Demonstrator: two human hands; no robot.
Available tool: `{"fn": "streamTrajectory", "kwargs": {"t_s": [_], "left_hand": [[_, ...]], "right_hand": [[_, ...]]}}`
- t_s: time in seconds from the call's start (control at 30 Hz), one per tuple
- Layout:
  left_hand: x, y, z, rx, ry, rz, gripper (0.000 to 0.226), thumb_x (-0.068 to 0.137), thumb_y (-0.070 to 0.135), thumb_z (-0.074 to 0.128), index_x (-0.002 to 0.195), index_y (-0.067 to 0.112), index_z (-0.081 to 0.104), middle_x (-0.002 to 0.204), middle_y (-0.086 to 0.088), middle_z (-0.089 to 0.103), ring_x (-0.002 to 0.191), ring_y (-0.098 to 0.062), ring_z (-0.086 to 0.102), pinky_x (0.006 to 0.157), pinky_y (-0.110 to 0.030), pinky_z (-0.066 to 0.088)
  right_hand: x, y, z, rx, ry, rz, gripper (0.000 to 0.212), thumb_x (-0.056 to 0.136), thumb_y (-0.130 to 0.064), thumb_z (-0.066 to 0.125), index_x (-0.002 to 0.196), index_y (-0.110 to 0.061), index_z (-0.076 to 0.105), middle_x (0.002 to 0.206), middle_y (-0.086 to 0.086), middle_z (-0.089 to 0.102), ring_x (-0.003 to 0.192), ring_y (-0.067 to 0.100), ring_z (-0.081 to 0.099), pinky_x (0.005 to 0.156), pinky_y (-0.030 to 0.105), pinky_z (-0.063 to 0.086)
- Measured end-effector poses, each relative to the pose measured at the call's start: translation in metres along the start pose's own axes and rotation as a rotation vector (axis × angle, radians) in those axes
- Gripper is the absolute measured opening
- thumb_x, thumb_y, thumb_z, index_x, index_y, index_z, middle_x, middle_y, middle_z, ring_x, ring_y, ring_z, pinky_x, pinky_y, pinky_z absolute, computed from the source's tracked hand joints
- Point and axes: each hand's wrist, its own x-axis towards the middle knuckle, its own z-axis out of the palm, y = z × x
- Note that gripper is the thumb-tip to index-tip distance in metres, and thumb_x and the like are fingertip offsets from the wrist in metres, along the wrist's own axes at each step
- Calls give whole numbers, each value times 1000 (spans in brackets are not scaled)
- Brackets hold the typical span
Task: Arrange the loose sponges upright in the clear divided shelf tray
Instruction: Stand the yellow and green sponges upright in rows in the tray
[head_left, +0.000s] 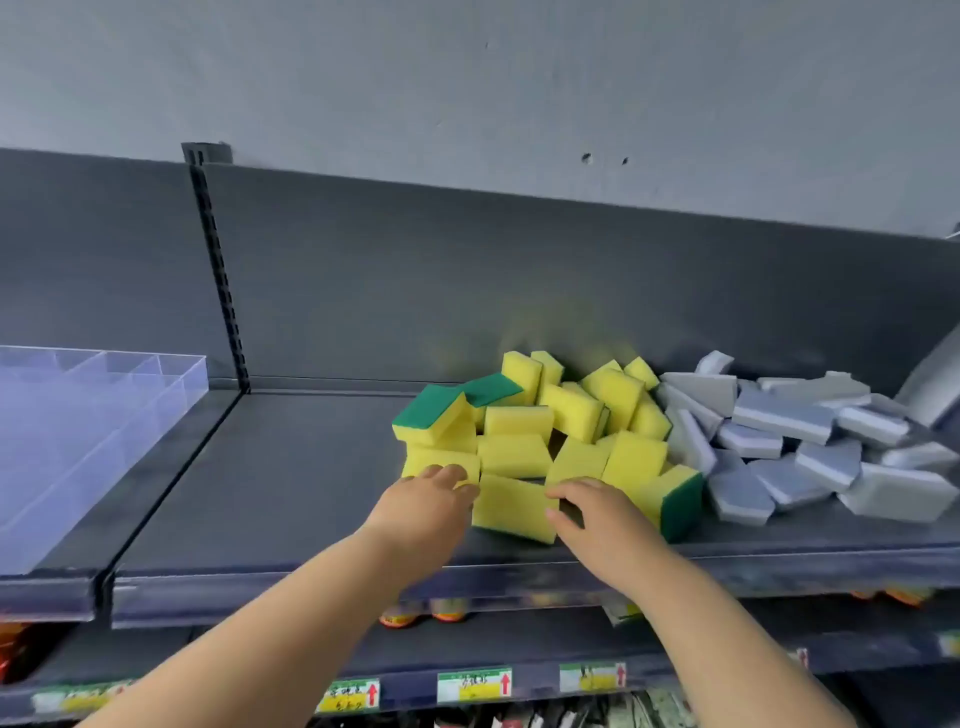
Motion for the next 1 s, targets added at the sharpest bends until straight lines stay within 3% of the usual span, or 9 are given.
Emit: {"fn": "streamTrajectory", "kwargs": {"t_s": [0.1,0.23,0.4,0.47,0.57,0.67,0.83,1.0], "left_hand": [[21,2,11,63,-34,-67,45,98,23,38,142,18,31,149,-2,26,133,-23,28,101,-33,35],[39,-3,16,78,-89,-135,33,96,23,41,129,17,43,129,-2,44,117,-23,41,89,-31,40],[52,-10,9,4,-187,-210,33,92,31,52,120,14,47,120,-7,42,105,-23,41,82,-32,41],[54,-13,5,-63,-252,-246,40,87,38,58,118,14,50,119,-7,39,105,-23,41,88,-34,43],[54,-17,-4,-203,-266,-278,42,86,40,59,122,18,55,126,-9,36,108,-24,44,93,-31,42],[52,-25,-10,-311,-263,-275,38,92,28,54,128,17,53,139,-8,36,120,-22,44,94,-25,35],[51,-30,-10,-212,-331,-285,59,88,33,61,140,21,35,125,-5,53,107,-22,52,85,-28,44],[52,-19,-5,56,-296,-283,44,89,38,57,124,15,47,119,-7,46,110,-25,37,90,-35,38]], "right_hand": [[18,9,4,-7,-24,-32,40,93,-40,47,130,-28,47,136,-11,43,123,9,40,101,28,37],[34,11,11,-18,-90,-65,47,90,-42,52,133,-28,44,140,-12,39,126,8,37,104,26,34],[44,10,14,-19,-126,-45,55,88,-38,57,138,-26,38,143,-8,37,131,12,31,108,27,27],[46,7,15,-40,-157,-25,60,88,-38,57,141,-25,32,144,-4,35,132,15,29,109,29,26],[51,4,17,-118,-176,-6,66,87,-41,58,142,-22,28,143,-1,34,130,20,31,109,33,29],[52,2,18,-135,-191,23,66,85,-42,60,140,-20,32,139,2,37,126,21,34,106,34,33],[51,0,20,-128,-161,36,62,83,-42,62,135,-19,37,134,2,38,122,21,36,104,32,34],[43,-2,22,-88,-74,11,61,82,-39,64,133,-21,36,128,0,35,120,18,34,102,29,32]]}}
